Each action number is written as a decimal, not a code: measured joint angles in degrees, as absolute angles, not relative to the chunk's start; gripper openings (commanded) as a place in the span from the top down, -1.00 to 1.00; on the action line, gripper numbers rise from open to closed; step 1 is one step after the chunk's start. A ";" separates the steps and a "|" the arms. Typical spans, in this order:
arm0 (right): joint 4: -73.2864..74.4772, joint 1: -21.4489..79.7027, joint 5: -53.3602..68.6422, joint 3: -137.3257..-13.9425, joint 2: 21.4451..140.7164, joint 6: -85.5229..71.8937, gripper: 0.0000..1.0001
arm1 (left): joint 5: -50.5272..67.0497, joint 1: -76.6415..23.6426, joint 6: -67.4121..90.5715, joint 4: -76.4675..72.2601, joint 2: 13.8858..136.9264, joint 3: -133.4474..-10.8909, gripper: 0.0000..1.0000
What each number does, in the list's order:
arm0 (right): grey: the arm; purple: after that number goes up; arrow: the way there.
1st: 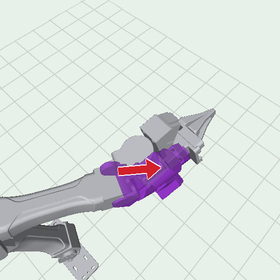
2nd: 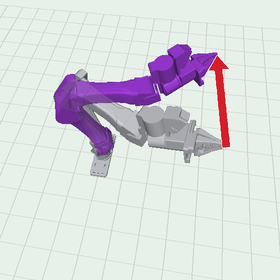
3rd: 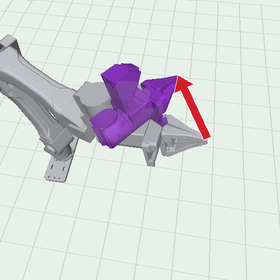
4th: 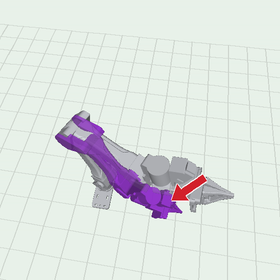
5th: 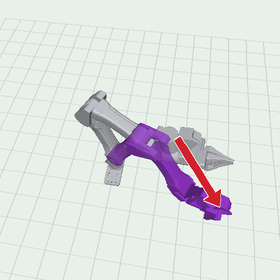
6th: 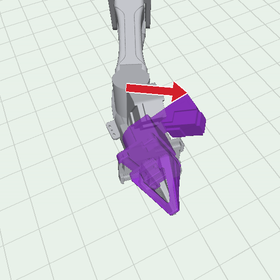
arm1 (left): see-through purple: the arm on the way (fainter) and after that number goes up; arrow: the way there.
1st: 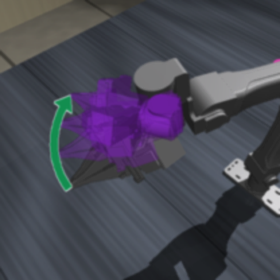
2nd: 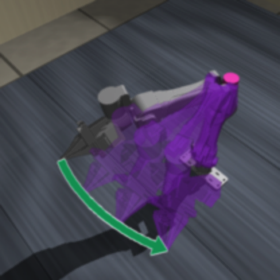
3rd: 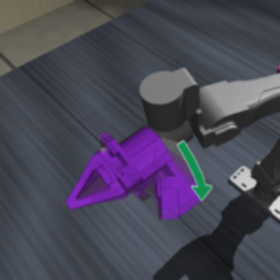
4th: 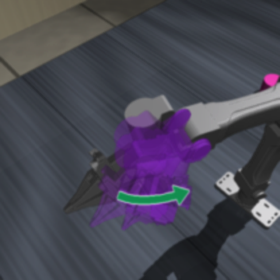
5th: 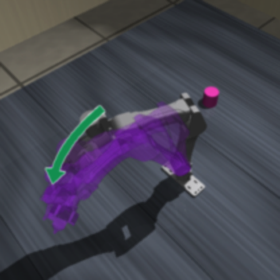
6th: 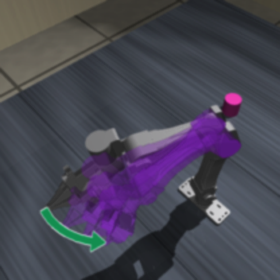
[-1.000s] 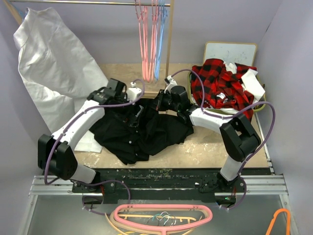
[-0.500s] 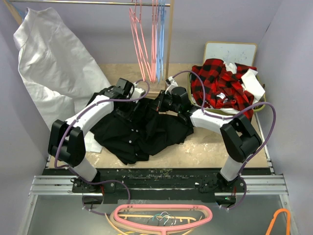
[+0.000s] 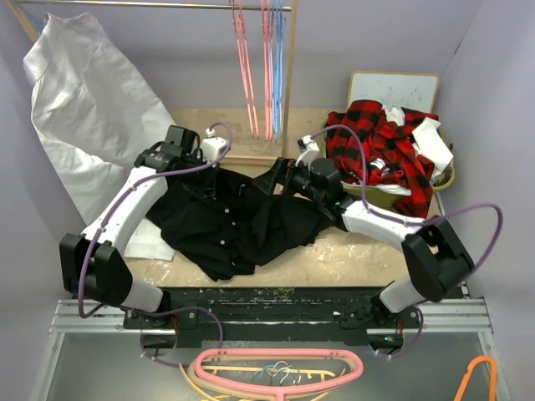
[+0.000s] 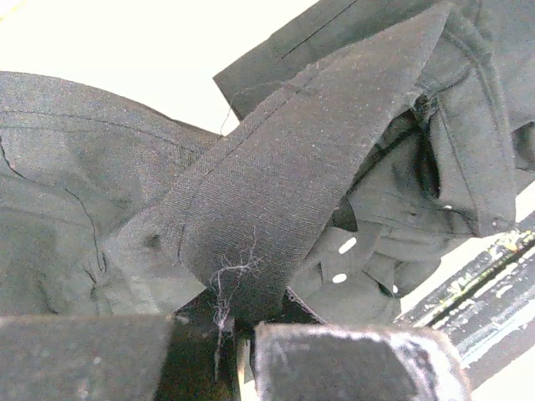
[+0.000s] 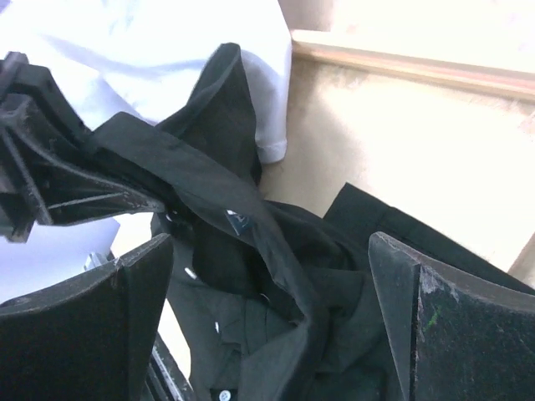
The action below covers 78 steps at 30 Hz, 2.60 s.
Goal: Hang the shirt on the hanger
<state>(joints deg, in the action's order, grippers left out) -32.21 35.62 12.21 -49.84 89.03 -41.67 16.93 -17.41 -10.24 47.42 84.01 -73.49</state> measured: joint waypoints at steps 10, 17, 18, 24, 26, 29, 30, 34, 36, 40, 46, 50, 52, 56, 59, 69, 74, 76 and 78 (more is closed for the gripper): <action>-32.45 36.25 12.43 -39.75 66.15 -33.74 -1.00 | 27.40 -13.87 -13.74 51.75 81.54 -73.49 1.00; -21.08 38.63 4.29 -45.10 47.92 -27.99 -0.48 | 33.34 -13.78 -17.26 55.18 80.93 -73.49 1.00; -18.76 38.61 2.44 -49.87 49.04 -27.14 -0.22 | 33.78 -13.74 -17.61 55.44 80.82 -73.49 1.00; -6.09 38.57 -9.13 -82.50 65.08 -23.68 0.23 | 34.89 -12.97 -18.72 56.25 79.88 -73.49 1.00; -3.07 38.57 -11.18 -88.97 69.91 -22.61 0.26 | 34.92 -12.73 -18.87 56.31 79.75 -73.49 1.00; 0.58 38.57 -12.86 -94.11 76.97 -20.88 0.31 | 34.89 -12.45 -19.09 56.31 79.75 -73.49 1.00; 1.78 38.57 -13.15 -94.72 78.67 -20.40 0.32 | 34.89 -12.34 -19.09 56.29 79.75 -73.49 1.00; 6.20 38.57 -14.44 -97.19 84.40 -18.83 0.34 | 34.87 -12.01 -19.09 56.25 79.31 -73.06 0.99; 7.01 38.54 -14.63 -97.60 85.89 -18.33 0.36 | 34.76 -11.97 -19.09 56.21 78.83 -72.69 0.98; 7.46 38.54 -15.59 -98.10 86.63 -17.52 0.47 | 34.72 -11.70 -19.07 56.16 78.04 -72.18 0.98; 6.96 38.54 -16.10 -98.76 86.65 -17.19 0.53 | 34.65 -11.33 -19.09 55.77 77.47 -71.37 0.98; 6.98 38.50 -17.02 -98.76 86.76 -16.88 0.54 | 34.46 -11.31 -19.09 55.51 77.43 -71.33 0.98; 7.05 38.50 -17.41 -98.87 87.07 -16.53 0.48 | 34.46 -11.31 -19.09 55.33 77.43 -71.33 0.98; 7.38 38.50 -18.94 -99.55 88.38 -15.55 0.35 | 34.30 -11.31 -19.09 55.29 77.43 -71.33 0.97; 7.90 38.50 -20.32 -100.18 89.38 -14.52 0.32 | 34.24 -11.31 -19.09 55.24 77.43 -71.33 0.97; 8.88 38.50 -22.81 -102.28 90.74 -11.07 1.00 | 34.22 -11.31 -19.09 55.07 77.43 -71.33 0.98; 8.80 38.50 -22.83 -102.45 90.15 -9.45 1.00 | 34.22 -11.31 -19.09 55.05 77.43 -71.33 0.98; 8.80 38.50 -22.70 -102.80 89.56 -9.43 1.00 | 34.22 -11.31 -19.09 55.05 77.43 -71.33 0.97; 8.86 38.50 -22.20 -102.87 88.40 -9.56 1.00 | 34.22 -11.31 -19.11 55.05 77.43 -71.33 0.97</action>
<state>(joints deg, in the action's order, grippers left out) 8.86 38.50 -22.20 -102.87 88.40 -9.56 34.22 -11.31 -19.11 55.05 77.43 -71.33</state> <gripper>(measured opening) 0.016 0.017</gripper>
